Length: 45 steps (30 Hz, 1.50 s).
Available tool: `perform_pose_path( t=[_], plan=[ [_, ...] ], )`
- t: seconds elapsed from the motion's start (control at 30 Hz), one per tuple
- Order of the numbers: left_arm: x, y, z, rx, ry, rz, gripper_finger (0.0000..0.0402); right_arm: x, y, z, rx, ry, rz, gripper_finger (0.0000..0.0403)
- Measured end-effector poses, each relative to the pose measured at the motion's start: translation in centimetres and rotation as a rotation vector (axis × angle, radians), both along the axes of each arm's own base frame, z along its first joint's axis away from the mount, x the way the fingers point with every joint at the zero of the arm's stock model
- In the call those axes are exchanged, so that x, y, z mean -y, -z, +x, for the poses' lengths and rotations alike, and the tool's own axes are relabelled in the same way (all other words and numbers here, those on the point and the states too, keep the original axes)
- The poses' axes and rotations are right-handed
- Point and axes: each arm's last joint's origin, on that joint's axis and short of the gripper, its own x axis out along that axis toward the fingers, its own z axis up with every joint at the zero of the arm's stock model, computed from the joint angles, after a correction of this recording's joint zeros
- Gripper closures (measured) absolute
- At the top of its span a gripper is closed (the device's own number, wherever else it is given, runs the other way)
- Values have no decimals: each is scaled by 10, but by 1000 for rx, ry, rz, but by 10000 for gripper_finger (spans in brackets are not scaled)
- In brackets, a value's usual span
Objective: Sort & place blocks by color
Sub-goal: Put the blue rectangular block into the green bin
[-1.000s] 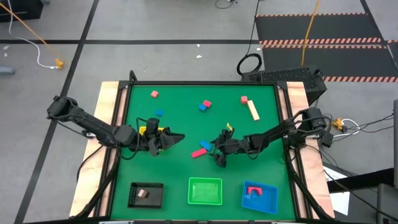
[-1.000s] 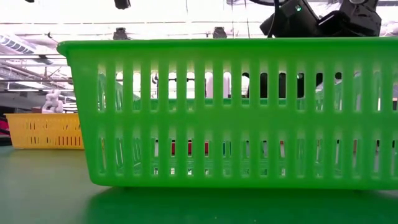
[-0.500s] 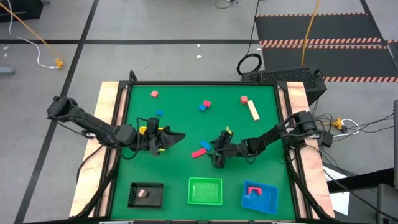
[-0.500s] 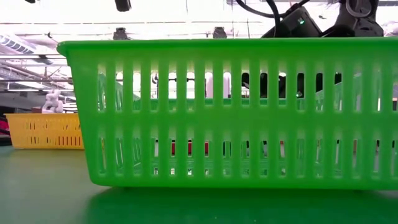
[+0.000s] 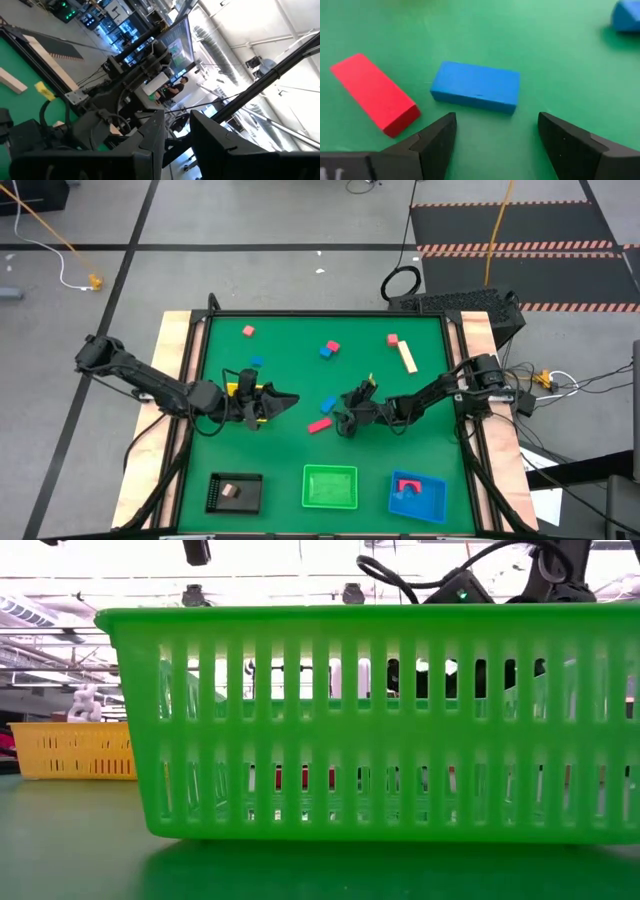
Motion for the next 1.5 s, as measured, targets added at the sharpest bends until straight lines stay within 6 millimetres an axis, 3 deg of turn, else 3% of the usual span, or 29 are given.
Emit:
perform_pose_path(
  t=[0.13,0.4,0.67,0.83,1.07,1.5],
  plan=[
    [0,0,0,-1,-2,6,309,3,-1,1,-12,-77,1,140],
    [0,1,0,-6,-2,8,309,8,-9,8,2,-247,-240,145],
    [0,1,0,-15,0,8,309,11,-10,10,1,-519,-345,145],
    [0,3,1,-29,0,11,309,19,-11,12,-21,-577,-453,145],
    [0,3,1,-29,0,11,309,36,-17,20,-6,-493,-366,145],
    [0,3,1,-33,0,13,309,38,-23,34,-30,-695,-178,145]
  ],
)
